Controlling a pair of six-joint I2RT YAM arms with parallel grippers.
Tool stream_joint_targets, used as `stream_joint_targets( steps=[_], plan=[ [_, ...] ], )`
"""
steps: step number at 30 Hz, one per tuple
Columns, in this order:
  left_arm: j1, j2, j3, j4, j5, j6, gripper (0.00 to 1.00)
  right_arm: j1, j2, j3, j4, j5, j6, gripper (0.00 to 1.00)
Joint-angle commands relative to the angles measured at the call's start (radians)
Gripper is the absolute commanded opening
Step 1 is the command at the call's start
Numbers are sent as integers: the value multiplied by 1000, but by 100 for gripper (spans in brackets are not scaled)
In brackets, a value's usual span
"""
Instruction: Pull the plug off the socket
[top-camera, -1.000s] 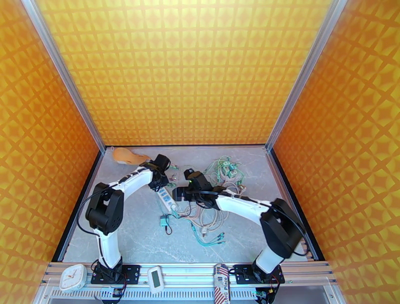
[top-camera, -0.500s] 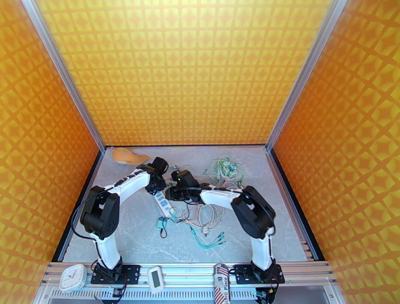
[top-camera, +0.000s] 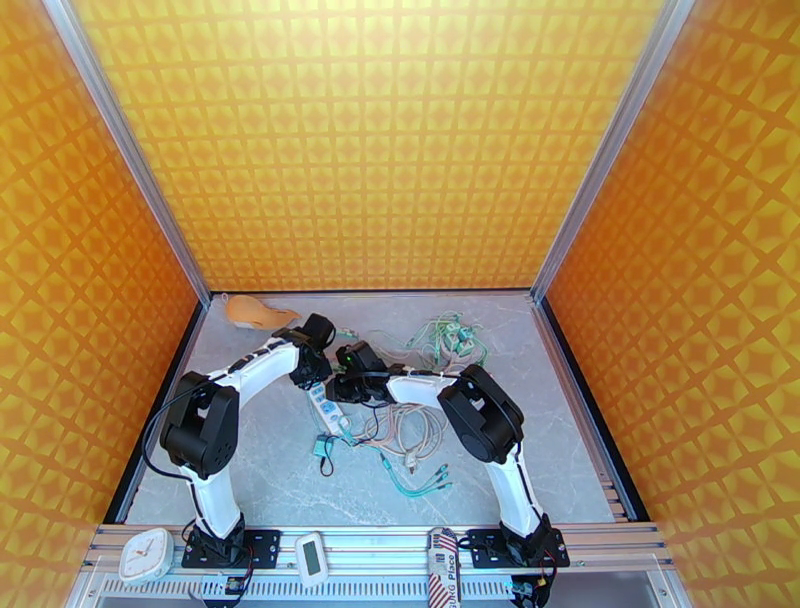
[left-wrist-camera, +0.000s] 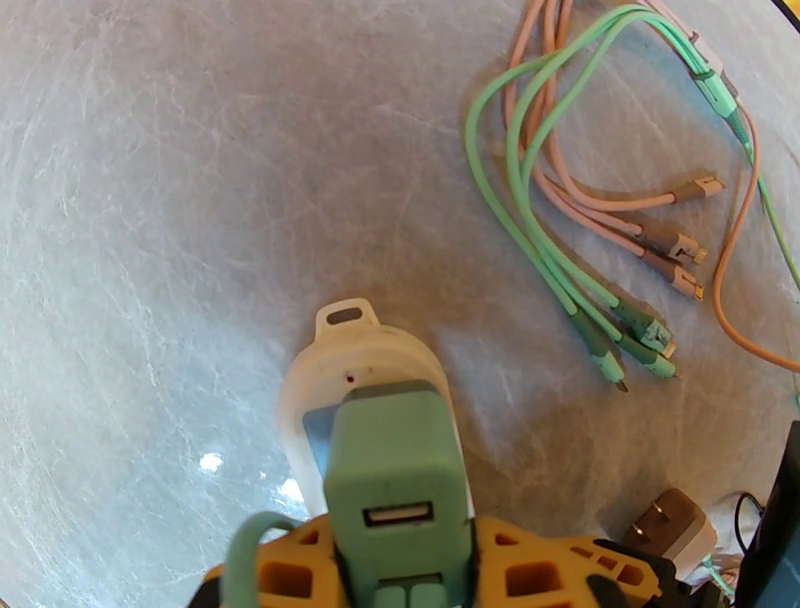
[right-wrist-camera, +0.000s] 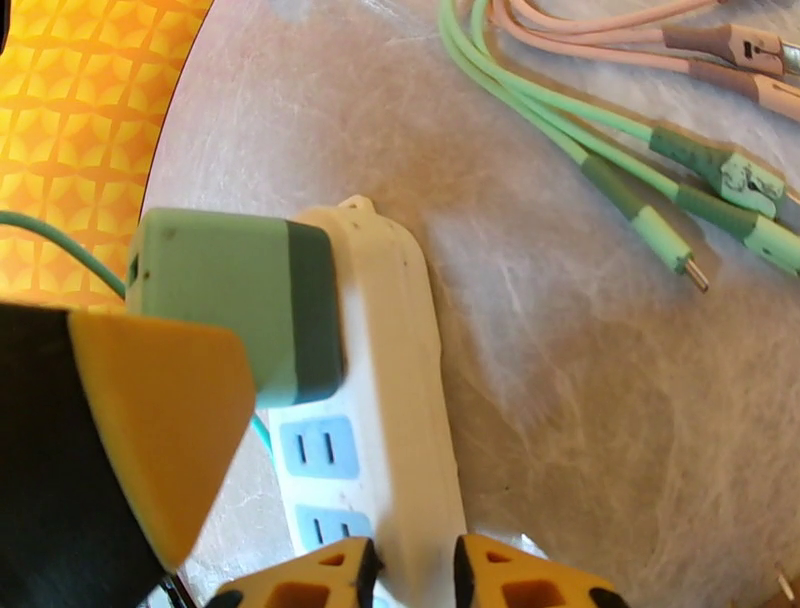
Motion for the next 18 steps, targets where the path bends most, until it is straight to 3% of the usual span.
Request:
stream_joint_targets(
  steps=[1, 9, 18],
  plan=[
    [0, -23, 67, -58, 19, 11, 26, 17, 58, -8, -135, 70, -11, 27],
    [8, -25, 170, -125, 19, 26, 26, 24, 76, -16, -211, 123, -18, 27],
    [14, -71, 142, -121, 17, 29, 25, 24, 52, -17, -200, 129, -4, 27]
  ],
)
